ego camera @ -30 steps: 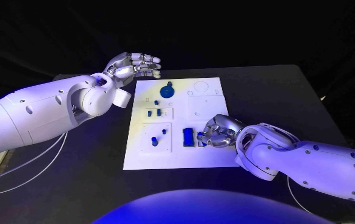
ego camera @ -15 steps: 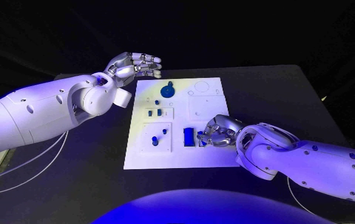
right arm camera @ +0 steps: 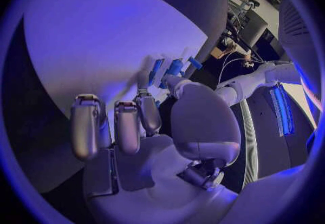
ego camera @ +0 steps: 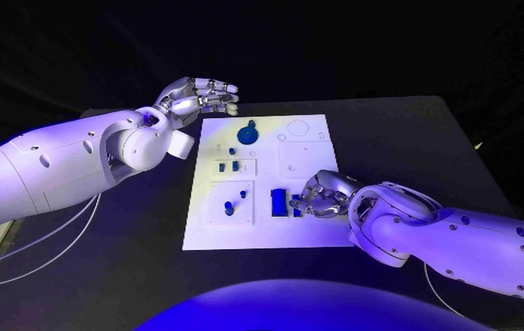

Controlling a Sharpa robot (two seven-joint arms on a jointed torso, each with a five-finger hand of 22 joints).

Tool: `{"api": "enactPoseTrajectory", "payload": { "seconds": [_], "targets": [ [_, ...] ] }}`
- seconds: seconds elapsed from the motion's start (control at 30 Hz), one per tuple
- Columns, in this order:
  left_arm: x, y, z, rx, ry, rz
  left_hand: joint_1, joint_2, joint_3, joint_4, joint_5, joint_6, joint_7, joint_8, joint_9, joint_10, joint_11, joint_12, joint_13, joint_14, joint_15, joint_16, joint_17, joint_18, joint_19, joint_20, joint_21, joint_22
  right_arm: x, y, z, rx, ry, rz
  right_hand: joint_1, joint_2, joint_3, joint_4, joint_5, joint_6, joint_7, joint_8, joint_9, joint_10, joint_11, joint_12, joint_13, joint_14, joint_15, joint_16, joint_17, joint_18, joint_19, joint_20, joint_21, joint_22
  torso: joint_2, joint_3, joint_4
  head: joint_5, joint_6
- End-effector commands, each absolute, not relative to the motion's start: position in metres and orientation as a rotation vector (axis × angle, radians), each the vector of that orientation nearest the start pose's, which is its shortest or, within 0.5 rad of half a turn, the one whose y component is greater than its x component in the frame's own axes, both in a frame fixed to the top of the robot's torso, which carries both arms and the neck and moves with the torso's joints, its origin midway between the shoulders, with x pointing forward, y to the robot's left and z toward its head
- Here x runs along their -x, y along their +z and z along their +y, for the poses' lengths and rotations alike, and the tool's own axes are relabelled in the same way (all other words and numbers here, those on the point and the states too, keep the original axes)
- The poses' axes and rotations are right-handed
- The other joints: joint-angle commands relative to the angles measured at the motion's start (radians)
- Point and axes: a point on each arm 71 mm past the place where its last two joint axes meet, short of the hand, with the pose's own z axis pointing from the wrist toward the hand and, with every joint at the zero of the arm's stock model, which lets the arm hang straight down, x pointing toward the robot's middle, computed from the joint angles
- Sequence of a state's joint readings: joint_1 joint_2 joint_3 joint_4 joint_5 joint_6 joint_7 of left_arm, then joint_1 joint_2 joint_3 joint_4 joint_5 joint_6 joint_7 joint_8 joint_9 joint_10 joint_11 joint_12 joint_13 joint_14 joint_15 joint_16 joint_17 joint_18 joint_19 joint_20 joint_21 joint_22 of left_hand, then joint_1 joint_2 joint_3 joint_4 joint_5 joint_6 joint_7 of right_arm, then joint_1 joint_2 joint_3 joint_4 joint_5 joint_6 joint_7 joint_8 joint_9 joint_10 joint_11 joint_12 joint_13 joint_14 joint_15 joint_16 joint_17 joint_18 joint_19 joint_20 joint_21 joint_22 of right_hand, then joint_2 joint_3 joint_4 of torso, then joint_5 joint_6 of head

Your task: Assemble the parts on the task board

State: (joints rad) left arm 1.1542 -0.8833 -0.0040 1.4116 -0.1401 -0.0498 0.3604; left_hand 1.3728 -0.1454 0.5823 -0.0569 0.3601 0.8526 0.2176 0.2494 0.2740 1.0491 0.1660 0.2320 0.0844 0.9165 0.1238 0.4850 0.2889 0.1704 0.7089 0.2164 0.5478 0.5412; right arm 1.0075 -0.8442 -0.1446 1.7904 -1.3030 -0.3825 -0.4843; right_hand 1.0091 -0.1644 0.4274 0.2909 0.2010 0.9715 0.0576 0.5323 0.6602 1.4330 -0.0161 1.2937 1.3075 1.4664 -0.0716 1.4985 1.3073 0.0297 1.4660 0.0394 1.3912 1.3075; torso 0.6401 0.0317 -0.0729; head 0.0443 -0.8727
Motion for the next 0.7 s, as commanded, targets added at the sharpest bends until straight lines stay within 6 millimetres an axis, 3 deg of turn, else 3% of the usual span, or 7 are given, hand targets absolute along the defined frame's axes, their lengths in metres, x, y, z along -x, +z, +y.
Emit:
{"api": "enactPoseTrajectory", "payload": {
  "seconds": [0.03,0.4,0.57,0.63,0.7],
  "targets": [
    [-0.497,-0.193,0.247,0.977,-1.619,1.561,-0.003,0.005,0.000,-0.004,0.003,-0.004,0.017,0.002,-0.001,-0.008,0.003,0.003,-0.001,-0.002,-0.001,-0.004,0.001,-0.015,-0.008,0.000,0.005,0.001,-0.368,-0.284,-0.148,-0.150,0.639,2.086,-0.010,-0.002,-0.007,0.000,0.002,0.006,-0.002,-0.003,0.001,0.004,0.000,0.005,0.056,0.073,-0.005,-0.001,0.105,0.006,0.038,-0.005,0.005,0.217,0.000,-0.0003,-0.0009,0.001,0.000],
    [-0.497,-0.193,0.248,0.977,-1.617,1.557,-0.003,0.005,0.000,-0.004,0.003,-0.004,0.017,0.002,-0.001,-0.008,0.003,0.003,-0.001,-0.002,-0.001,-0.004,0.001,-0.015,-0.008,0.000,0.005,0.001,-0.369,-0.276,-0.165,-0.192,0.665,2.009,0.029,-0.002,-0.031,-0.010,0.006,-0.011,0.003,-0.014,-0.002,-0.018,0.004,-0.034,0.029,0.069,-0.003,-0.008,0.092,0.011,0.027,-0.004,-0.024,0.209,-0.002,-0.0009,-0.0017,0.001,0.002],
    [-0.499,-0.193,0.249,0.976,-1.628,1.543,-0.019,0.002,-0.003,0.001,0.001,-0.005,0.017,0.002,-0.003,-0.009,0.003,0.003,-0.001,-0.002,0.001,-0.006,0.002,-0.017,-0.014,0.001,0.009,0.008,-0.378,-0.258,-0.177,-0.329,0.816,1.883,0.075,-0.001,-0.075,-0.004,0.042,-0.121,0.048,-0.080,-0.027,-0.124,0.043,-0.188,-0.081,0.043,0.028,-0.063,-0.001,0.042,-0.046,0.020,-0.201,0.161,-0.004,-0.0032,-0.0023,-0.003,0.011],
    [-0.500,-0.194,0.250,0.984,-1.635,1.531,-0.047,-0.006,-0.014,0.017,-0.002,-0.007,0.016,0.002,-0.005,-0.011,0.003,0.004,-0.001,-0.003,0.002,-0.006,0.004,-0.017,-0.018,0.004,0.001,0.006,-0.384,-0.252,-0.183,-0.409,0.900,1.836,0.109,0.009,-0.086,-0.007,0.045,-0.162,0.066,-0.108,-0.042,-0.167,0.059,-0.237,-0.121,0.035,0.042,-0.083,-0.031,0.052,-0.070,0.032,-0.263,0.143,-0.008,-0.0064,-0.0028,-0.006,0.020],
    [-0.501,-0.195,0.250,0.998,-1.638,1.515,-0.078,-0.021,-0.034,0.037,-0.010,-0.010,0.012,0.005,-0.005,-0.014,0.001,0.005,0.000,-0.004,0.002,-0.004,0.009,-0.012,-0.013,0.011,-0.020,-0.009,-0.394,-0.246,-0.189,-0.506,0.998,1.787,0.152,0.019,-0.090,-0.015,0.050,-0.175,0.075,-0.116,-0.048,-0.205,0.067,-0.277,-0.155,0.022,0.050,-0.108,-0.067,0.064,-0.097,0.041,-0.330,0.123,-0.014,-0.0112,-0.0040,-0.009,0.026]
  ]
}}
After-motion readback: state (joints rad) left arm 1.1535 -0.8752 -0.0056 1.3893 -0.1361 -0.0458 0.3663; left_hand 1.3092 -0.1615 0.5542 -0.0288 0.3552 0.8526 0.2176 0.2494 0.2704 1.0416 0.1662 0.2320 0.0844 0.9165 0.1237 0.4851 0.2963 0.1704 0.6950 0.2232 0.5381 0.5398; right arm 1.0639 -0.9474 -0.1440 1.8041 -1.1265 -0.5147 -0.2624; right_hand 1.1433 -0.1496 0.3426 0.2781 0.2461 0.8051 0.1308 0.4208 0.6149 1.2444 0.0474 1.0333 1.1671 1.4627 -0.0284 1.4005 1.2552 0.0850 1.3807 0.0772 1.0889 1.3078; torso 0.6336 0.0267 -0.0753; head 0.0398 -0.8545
